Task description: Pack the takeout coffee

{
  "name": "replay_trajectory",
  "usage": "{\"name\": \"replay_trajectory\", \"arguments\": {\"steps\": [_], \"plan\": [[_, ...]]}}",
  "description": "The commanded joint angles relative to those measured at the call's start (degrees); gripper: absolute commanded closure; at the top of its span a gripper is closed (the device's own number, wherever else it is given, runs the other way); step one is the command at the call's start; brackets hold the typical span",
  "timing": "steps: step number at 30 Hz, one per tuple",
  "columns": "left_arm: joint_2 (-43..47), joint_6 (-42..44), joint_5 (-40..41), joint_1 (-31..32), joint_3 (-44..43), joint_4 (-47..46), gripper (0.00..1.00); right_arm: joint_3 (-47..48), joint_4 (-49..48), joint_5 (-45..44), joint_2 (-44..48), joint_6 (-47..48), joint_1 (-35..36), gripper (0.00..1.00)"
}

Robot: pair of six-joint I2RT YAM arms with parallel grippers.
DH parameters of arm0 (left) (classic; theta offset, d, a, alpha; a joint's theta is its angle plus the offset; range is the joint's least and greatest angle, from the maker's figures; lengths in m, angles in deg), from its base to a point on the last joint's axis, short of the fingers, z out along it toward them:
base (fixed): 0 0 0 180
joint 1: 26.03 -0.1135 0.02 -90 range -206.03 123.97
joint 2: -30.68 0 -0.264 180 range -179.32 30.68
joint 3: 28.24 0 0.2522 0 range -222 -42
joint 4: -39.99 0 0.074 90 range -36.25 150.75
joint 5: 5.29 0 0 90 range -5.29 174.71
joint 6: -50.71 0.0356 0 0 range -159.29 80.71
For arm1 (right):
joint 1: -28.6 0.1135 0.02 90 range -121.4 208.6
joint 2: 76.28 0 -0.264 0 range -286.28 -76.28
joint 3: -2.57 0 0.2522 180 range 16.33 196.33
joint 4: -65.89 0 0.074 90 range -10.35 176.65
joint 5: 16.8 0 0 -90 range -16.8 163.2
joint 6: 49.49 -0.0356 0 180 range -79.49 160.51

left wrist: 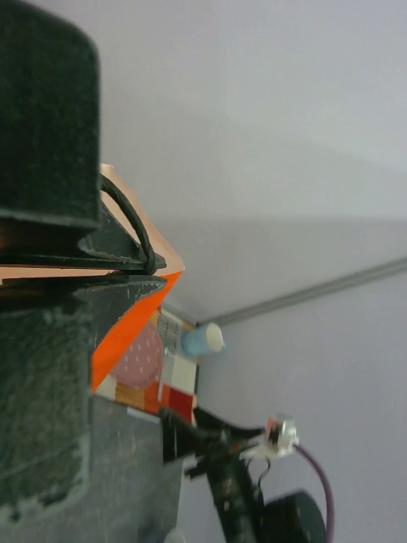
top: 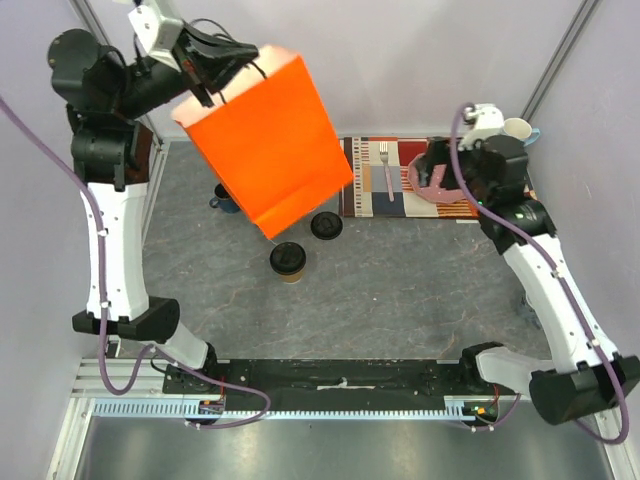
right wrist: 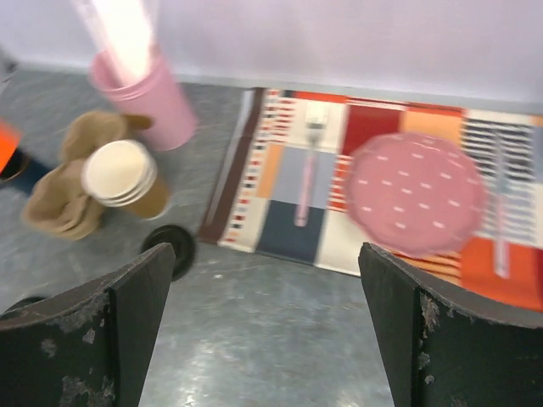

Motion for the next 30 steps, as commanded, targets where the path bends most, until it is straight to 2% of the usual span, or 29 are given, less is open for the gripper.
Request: {"name": "replay_trajectory", "arguments": {"steps": [1,5,9,14,19,22,28,30], "plan": [[-0.5,-6.0,-5.9,7.6,-0.4,5.9,0.98,-3.4,5.0,-6.0,4.1,-1.5,-7.5,0.02],[-1.3,-4.1,-6.4,16.4,2.4,8.7,0.98,-6.1,5.7,-7.5,8.3,-1.2,-12.9,0.02],[-4.5,-0.7,-6.0,25.7,1.3,10.6,0.98,-6.8,6.8,-8.6,10.4,-1.1,-16.9,0.02],[-7.2,2.9,-7.1,30.8,-0.1,13.5,0.98,-6.8,7.9,-10.3,12.8,-1.1,-21.1,0.02],[-9.7,10.7,-5.1,35.3,3.3,17.3,0.98,-6.8,8.2,-13.4,14.9,-0.3,-22.1,0.02],[-9.7,13.5,-6.8,36.8,8.4,17.4,0.98,-7.1,8.1,-12.1,15.5,0.4,-22.2,0.02],[-7.3,21.5,-7.8,36.8,28.3,16.8,0.98,-8.7,6.1,-5.1,17.0,1.0,-22.1,0.02],[-6.2,23.1,-8.0,36.1,32.0,17.0,0.98,-9.2,5.4,-2.9,17.4,1.3,-22.1,0.02]]}}
